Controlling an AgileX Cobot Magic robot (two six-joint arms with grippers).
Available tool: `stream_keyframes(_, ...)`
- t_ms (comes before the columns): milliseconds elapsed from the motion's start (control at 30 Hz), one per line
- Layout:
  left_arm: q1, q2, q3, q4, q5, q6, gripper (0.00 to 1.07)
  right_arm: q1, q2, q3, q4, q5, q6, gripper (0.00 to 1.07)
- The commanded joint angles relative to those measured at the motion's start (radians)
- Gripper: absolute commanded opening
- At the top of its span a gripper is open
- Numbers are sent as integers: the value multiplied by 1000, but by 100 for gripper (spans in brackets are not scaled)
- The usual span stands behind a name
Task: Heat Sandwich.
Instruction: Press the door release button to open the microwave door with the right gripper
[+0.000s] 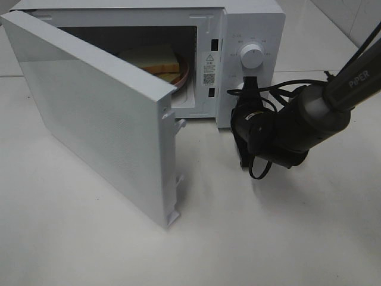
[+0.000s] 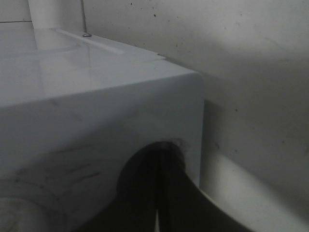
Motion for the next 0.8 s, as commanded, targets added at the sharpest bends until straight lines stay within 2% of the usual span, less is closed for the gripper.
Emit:
stream_keyframes(33, 4, -21, 4, 0, -6, -3, 97, -45, -8, -94, -103, -248, -10, 0)
stream_keyframes(333, 4, -21, 4, 0, -6, -3, 97, -45, -21, -90, -129, -197, -10, 0)
stream_keyframes(800, 4, -21, 4, 0, -6, -3, 97, -2, -79, 36, -122, -68, 55, 0)
